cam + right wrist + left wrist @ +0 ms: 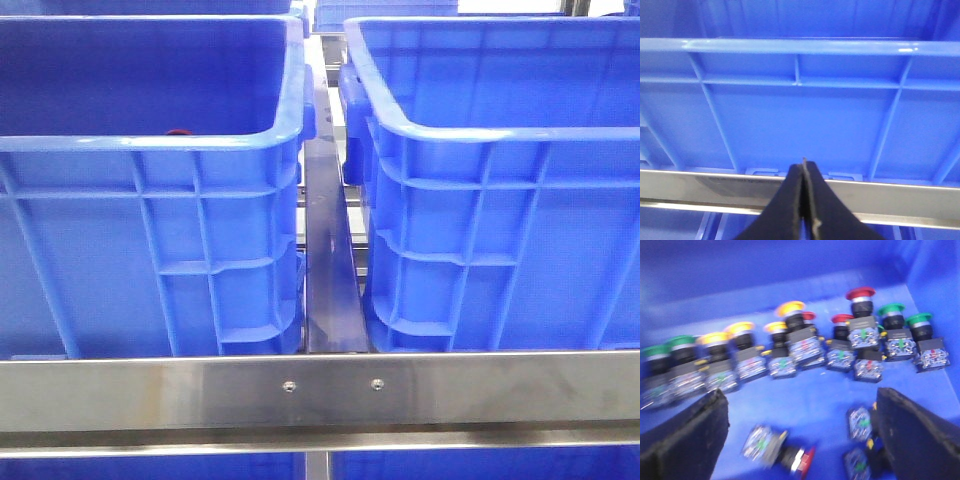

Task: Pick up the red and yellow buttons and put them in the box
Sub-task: 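Grasp a yellow-capped push button with the left gripper and lift it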

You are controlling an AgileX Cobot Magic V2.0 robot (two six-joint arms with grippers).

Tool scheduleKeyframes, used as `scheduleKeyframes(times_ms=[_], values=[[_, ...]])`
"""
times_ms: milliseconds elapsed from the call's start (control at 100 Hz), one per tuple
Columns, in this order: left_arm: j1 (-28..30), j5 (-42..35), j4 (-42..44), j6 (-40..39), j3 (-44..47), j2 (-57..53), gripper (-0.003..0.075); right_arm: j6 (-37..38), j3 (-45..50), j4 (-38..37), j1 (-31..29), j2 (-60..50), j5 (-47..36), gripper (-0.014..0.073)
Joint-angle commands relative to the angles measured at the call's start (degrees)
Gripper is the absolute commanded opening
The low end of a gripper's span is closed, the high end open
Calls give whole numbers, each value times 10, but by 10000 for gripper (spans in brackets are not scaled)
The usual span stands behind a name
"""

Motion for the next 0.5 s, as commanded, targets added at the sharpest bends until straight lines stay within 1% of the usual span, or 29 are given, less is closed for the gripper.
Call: scheduleKeyframes(times_ms=[0,150,220,310,490], values=[[-8,-21,-11,-3,-61,55,575,-2,-9,-6,2,-12,-44,-68],[-8,19,-12,-3,-138,161,575,-2,-9,-6,2,-12,-44,-68],[-8,40,-6,-21,-178,211,575,-2,-9,-6,2,-12,-44,-68],[-8,57,12,-38,-216,259,575,-2,-9,-6,2,-12,-44,-68],[-8,79,9,-43,-278,337,575,-2,-9,-6,2,-12,-44,-68]])
